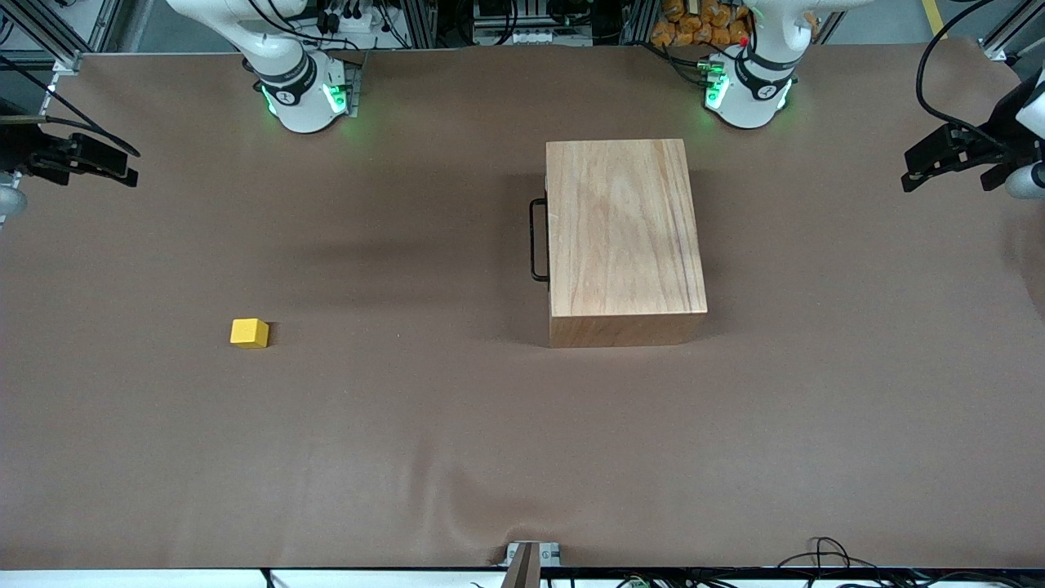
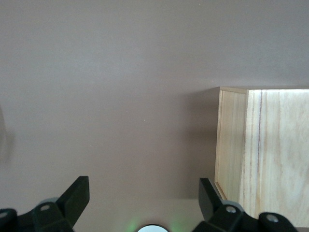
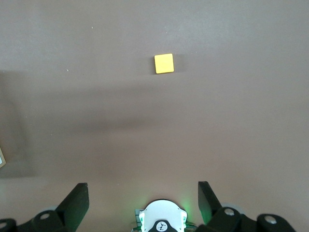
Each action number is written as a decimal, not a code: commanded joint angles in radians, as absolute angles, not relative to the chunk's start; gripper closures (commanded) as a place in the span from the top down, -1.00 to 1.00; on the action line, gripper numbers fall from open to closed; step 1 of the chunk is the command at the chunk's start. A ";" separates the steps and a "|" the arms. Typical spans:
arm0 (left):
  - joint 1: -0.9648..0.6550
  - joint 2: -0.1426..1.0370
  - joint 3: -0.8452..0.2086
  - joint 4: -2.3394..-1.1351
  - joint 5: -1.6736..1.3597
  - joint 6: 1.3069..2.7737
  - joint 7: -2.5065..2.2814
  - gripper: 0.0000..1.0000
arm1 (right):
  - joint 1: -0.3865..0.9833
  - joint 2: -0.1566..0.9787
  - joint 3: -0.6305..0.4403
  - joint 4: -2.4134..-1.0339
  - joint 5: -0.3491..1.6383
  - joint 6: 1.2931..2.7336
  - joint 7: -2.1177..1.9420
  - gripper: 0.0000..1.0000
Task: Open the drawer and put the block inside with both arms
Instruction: 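Move the left gripper from rest toward the wooden box's drawer handle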
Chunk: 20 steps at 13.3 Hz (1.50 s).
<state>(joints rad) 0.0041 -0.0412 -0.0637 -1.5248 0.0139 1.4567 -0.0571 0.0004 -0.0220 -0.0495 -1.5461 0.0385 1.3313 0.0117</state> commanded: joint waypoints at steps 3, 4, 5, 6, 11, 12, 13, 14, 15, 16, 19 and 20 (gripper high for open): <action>0.012 -0.029 -0.066 -1.516 0.025 1.450 -0.035 1.00 | 0.006 -0.018 -0.048 -1.568 0.023 1.362 0.021 1.00; 0.011 -0.028 -0.067 -1.516 0.022 1.450 -0.035 1.00 | 0.009 -0.018 -0.048 -1.571 0.023 1.373 0.021 1.00; 0.012 -0.026 -0.066 -1.517 0.018 1.448 -0.035 1.00 | 0.011 -0.017 -0.048 -1.571 0.023 1.377 0.021 1.00; 0.014 -0.015 -0.066 -1.519 0.017 1.448 -0.032 1.00 | 0.014 -0.017 -0.046 -1.572 0.023 1.382 0.021 1.00; -0.005 -0.002 -0.077 -1.528 0.031 1.381 -0.037 1.00 | 0.025 -0.014 -0.046 -1.574 0.023 1.388 0.021 1.00; -0.012 0.003 -0.078 -1.526 0.034 1.379 -0.037 1.00 | 0.029 -0.014 -0.046 -1.578 0.023 1.388 0.023 1.00; -0.018 0.012 -0.083 -1.528 0.035 1.379 -0.035 1.00 | 0.028 -0.012 -0.046 -1.578 0.023 1.390 0.023 1.00; -0.024 0.014 -0.097 -1.528 0.034 1.379 -0.034 1.00 | 0.028 -0.012 -0.046 -1.580 0.023 1.388 0.023 1.00; -0.026 0.014 -0.109 -1.528 0.031 1.379 -0.043 1.00 | 0.028 -0.012 -0.046 -1.583 0.023 1.388 0.023 1.00; -0.031 0.015 -0.115 -1.526 0.031 1.379 -0.054 1.00 | 0.029 -0.012 -0.046 -1.588 0.023 1.390 0.023 1.00; -0.031 0.040 -0.158 -1.523 0.026 1.385 -0.077 1.00 | 0.028 -0.012 -0.046 -1.595 0.023 1.393 0.023 1.00; -0.031 0.047 -0.179 -1.525 0.022 1.394 -0.090 1.00 | 0.028 -0.012 -0.046 -1.600 0.023 1.393 0.023 1.00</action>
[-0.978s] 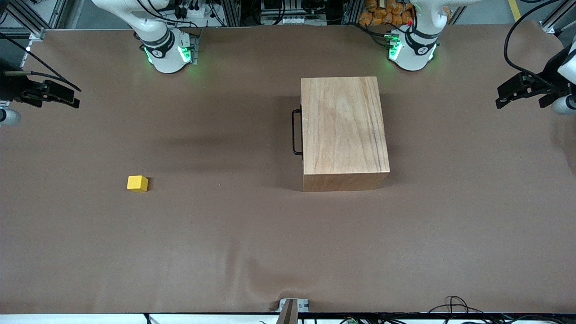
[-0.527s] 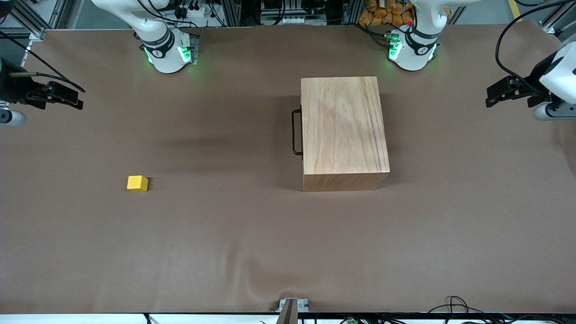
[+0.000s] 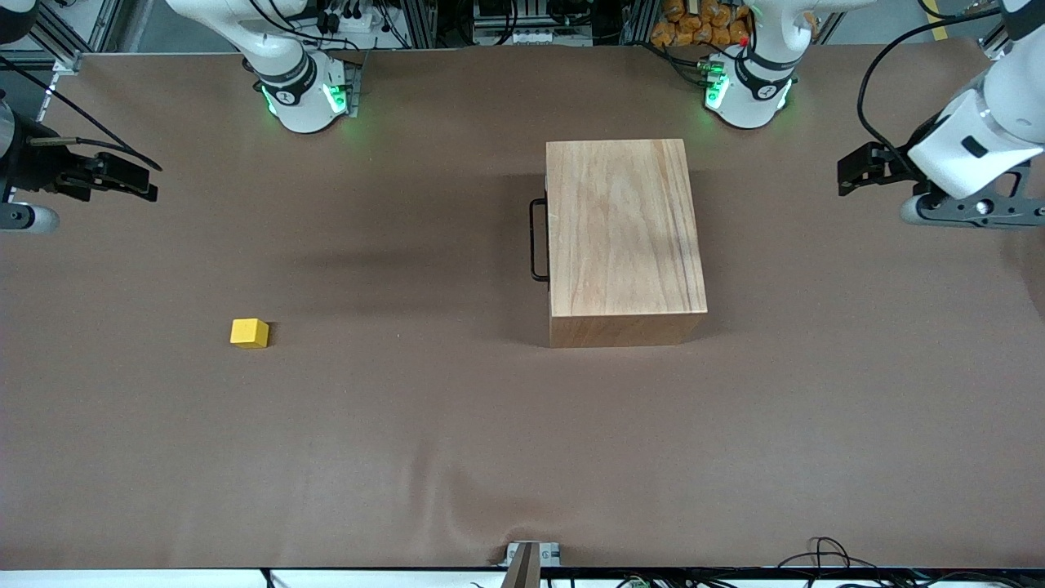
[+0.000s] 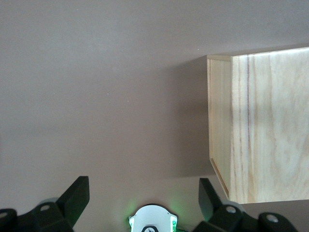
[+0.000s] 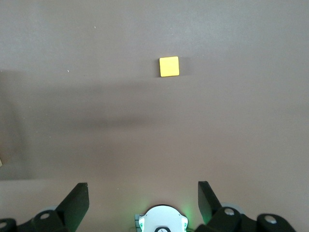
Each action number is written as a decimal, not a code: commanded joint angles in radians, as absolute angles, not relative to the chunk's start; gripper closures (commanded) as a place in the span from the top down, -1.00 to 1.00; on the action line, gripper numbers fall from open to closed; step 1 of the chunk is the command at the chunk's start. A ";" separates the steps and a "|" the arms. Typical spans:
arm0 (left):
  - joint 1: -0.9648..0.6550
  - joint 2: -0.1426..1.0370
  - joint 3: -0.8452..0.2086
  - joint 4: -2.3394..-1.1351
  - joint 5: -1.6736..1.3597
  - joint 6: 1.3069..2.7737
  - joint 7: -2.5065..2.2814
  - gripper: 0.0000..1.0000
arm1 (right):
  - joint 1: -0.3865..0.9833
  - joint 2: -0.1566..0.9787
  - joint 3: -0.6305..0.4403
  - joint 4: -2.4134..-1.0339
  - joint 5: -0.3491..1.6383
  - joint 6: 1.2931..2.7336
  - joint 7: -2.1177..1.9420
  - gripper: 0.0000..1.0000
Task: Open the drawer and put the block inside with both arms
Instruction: 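Move the left gripper from rest toward the wooden box's drawer handle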
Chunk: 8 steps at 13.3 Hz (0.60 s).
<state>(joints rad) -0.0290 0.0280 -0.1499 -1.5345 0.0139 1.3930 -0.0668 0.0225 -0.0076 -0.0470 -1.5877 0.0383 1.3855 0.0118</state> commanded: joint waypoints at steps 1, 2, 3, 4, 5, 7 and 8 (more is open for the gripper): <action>-0.031 0.060 -0.198 -1.523 0.023 1.400 -0.125 1.00 | 0.028 -0.011 -0.046 -1.601 0.023 1.394 0.023 1.00; -0.031 0.066 -0.212 -1.522 0.023 1.405 -0.156 1.00 | 0.028 -0.011 -0.046 -1.603 0.023 1.394 0.023 1.00; -0.034 0.069 -0.227 -1.522 0.023 1.410 -0.175 1.00 | 0.028 -0.011 -0.046 -1.605 0.023 1.393 0.023 1.00; -0.035 0.075 -0.241 -1.520 0.023 1.417 -0.178 1.00 | 0.028 -0.011 -0.046 -1.614 0.023 1.394 0.023 1.00; -0.041 0.078 -0.245 -1.520 0.020 1.423 -0.179 1.00 | 0.028 -0.011 -0.046 -1.615 0.023 1.400 0.023 1.00; -0.080 0.095 -0.258 -1.519 0.003 1.434 -0.246 1.00 | 0.028 -0.011 -0.046 -1.615 0.025 1.402 0.023 1.00; -0.112 0.104 -0.259 -1.519 0.006 1.439 -0.280 1.00 | 0.026 -0.011 -0.046 -1.615 0.023 1.401 0.023 1.00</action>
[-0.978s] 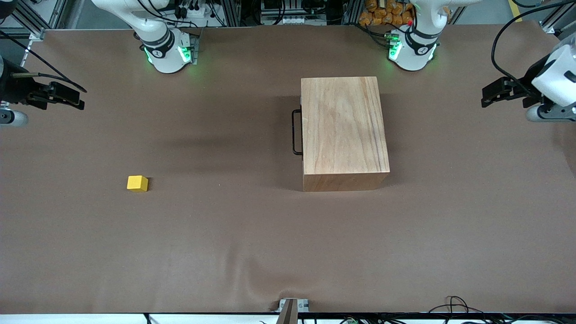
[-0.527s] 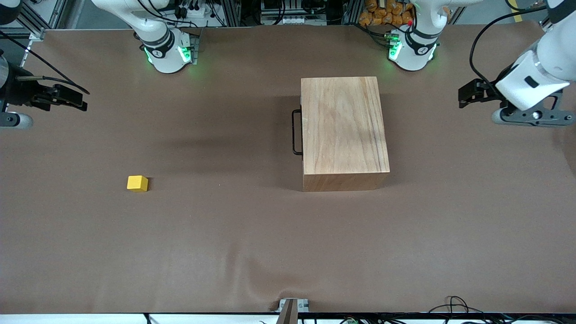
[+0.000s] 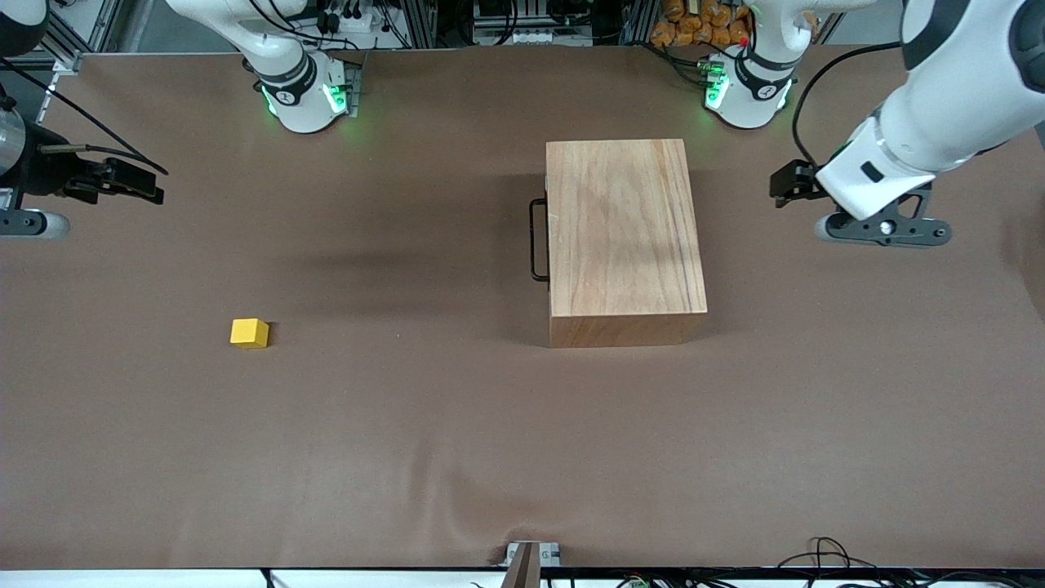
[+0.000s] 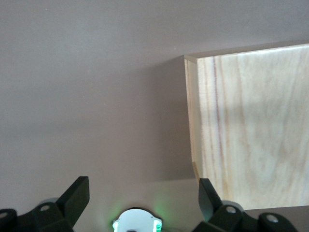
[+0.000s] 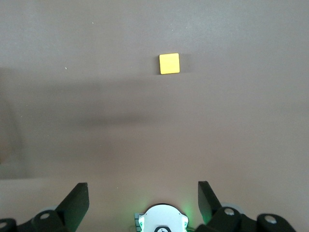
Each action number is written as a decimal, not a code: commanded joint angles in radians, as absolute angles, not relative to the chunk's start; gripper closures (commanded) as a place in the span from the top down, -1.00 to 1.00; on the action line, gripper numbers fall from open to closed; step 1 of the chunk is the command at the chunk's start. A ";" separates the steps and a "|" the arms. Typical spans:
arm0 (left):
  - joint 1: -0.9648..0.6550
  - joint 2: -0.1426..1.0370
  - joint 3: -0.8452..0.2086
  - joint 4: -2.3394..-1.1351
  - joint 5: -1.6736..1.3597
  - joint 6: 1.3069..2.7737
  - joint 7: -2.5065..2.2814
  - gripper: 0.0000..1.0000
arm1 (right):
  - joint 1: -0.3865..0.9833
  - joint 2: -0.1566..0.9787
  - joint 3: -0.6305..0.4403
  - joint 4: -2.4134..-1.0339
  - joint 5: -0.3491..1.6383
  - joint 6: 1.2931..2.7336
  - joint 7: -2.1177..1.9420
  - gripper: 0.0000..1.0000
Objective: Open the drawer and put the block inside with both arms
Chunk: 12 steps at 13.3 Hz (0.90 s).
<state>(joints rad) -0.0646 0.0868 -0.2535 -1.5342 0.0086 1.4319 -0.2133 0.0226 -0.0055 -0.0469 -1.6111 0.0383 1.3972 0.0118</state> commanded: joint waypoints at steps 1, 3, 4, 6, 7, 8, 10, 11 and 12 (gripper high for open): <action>-0.136 0.109 -0.259 -1.519 0.002 1.454 -0.299 1.00 | 0.026 -0.011 -0.046 -1.615 0.023 1.402 0.023 1.00; -0.190 0.127 -0.259 -1.517 -0.005 1.466 -0.358 1.00 | 0.026 -0.011 -0.046 -1.617 0.023 1.408 0.023 1.00; -0.222 0.139 -0.259 -1.516 -0.005 1.473 -0.442 1.00 | 0.026 -0.009 -0.046 -1.620 0.025 1.413 0.023 1.00; -0.309 0.185 -0.258 -1.481 0.000 1.493 -0.587 1.00 | 0.025 -0.009 -0.046 -1.641 0.025 1.430 0.021 1.00; -0.339 0.219 -0.258 -1.445 0.002 1.493 -0.636 1.00 | 0.025 -0.009 -0.046 -1.646 0.025 1.433 0.021 1.00; -0.354 0.245 -0.258 -1.418 0.003 1.493 -0.662 1.00 | 0.025 -0.009 -0.046 -1.647 0.025 1.436 0.021 1.00; -0.402 0.282 -0.258 -1.397 0.002 1.529 -0.719 1.00 | 0.025 -0.008 -0.046 -1.651 0.025 1.443 0.021 1.00; -0.435 0.300 -0.258 -1.396 0.003 1.558 -0.780 1.00 | 0.026 -0.008 -0.046 -1.658 0.025 1.445 0.021 1.00; -0.471 0.317 -0.256 -1.393 0.005 1.593 -0.840 1.00 | 0.025 -0.008 -0.046 -1.658 0.025 1.447 0.021 1.00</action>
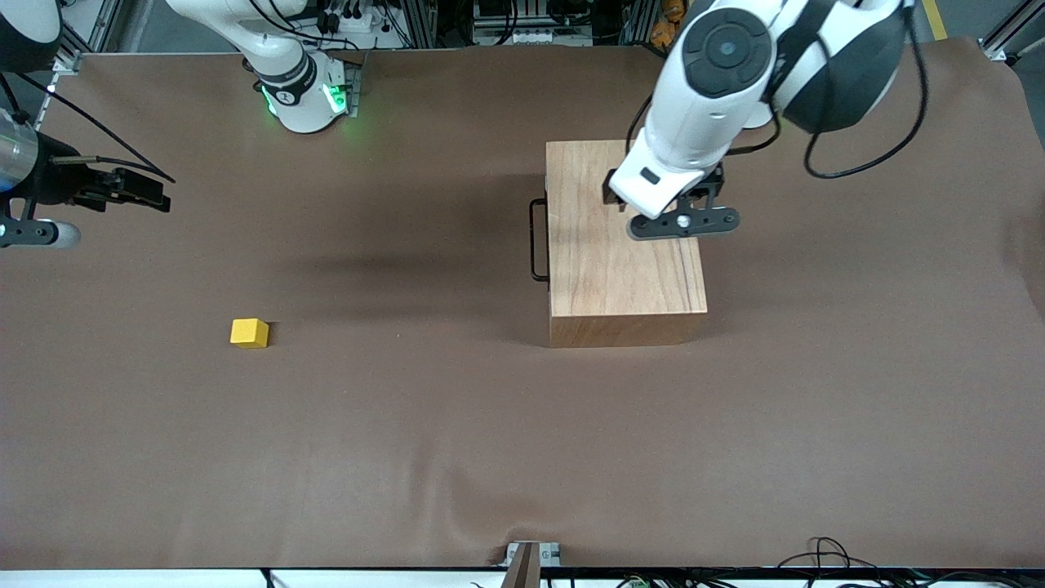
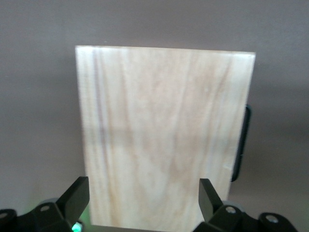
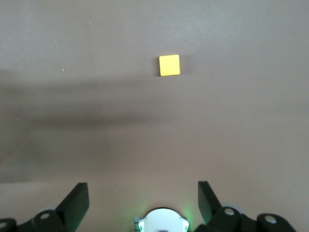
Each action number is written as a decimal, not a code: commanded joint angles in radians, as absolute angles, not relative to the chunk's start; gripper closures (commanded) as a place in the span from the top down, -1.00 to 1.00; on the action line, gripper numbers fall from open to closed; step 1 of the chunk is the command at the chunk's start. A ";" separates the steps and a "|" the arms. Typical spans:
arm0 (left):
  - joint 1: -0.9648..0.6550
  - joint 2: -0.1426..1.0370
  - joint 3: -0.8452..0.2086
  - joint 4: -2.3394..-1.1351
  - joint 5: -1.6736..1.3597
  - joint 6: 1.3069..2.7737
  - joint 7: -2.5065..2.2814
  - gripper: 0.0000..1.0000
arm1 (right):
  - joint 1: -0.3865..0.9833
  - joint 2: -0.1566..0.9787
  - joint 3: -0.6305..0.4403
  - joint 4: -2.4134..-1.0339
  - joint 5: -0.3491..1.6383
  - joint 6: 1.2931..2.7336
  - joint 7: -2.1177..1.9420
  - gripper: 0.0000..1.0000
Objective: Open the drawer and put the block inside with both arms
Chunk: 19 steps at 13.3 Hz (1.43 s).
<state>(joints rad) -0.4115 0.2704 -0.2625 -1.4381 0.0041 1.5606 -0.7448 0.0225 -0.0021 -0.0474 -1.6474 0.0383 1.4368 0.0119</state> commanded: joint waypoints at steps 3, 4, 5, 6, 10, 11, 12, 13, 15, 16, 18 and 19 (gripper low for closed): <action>-0.579 0.408 -0.244 -1.323 0.026 1.643 -0.911 1.00 | 0.022 -0.009 -0.046 -1.667 0.025 1.442 0.021 1.00; -0.595 0.435 -0.244 -1.295 0.028 1.646 -0.923 1.00 | 0.020 -0.009 -0.046 -1.667 0.025 1.442 0.021 1.00; -0.623 0.457 -0.242 -1.289 0.032 1.666 -0.939 1.00 | 0.020 -0.009 -0.046 -1.667 0.025 1.443 0.021 1.00; -0.644 0.475 -0.241 -1.289 0.049 1.701 -0.949 1.00 | 0.023 -0.009 -0.046 -1.667 0.025 1.445 0.021 1.00; -0.731 0.546 -0.187 -1.284 0.064 1.799 -1.055 1.00 | 0.021 -0.009 -0.046 -1.667 0.025 1.445 0.021 1.00; -0.768 0.564 -0.152 -1.270 0.064 1.830 -1.071 1.00 | 0.021 -0.009 -0.046 -1.667 0.025 1.445 0.021 1.00; -0.805 0.586 -0.111 -1.252 0.063 1.838 -1.072 1.00 | 0.021 -0.008 -0.046 -1.667 0.025 1.445 0.021 1.00; -0.846 0.615 -0.069 -1.234 0.063 1.841 -1.074 1.00 | 0.021 -0.008 -0.046 -1.670 0.025 1.445 0.021 1.00; -0.932 0.640 0.013 -1.232 0.063 1.861 -1.100 1.00 | 0.021 -0.008 -0.046 -1.675 0.025 1.447 0.021 1.00; -0.958 0.658 0.037 -1.232 0.063 1.870 -1.100 1.00 | 0.021 -0.008 -0.046 -1.675 0.025 1.447 0.021 1.00; -0.966 0.672 0.043 -1.233 0.063 1.879 -1.091 1.00 | 0.021 -0.008 -0.046 -1.677 0.025 1.448 0.021 1.00; -0.968 0.676 0.041 -1.239 0.064 1.878 -1.082 1.00 | 0.021 -0.008 -0.046 -1.677 0.025 1.448 0.021 1.00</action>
<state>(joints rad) -0.9596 0.6524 0.0275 -1.2688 0.0429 1.8804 -1.0809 0.0219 -0.0012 -0.0486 -1.6696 0.0383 1.4408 0.0119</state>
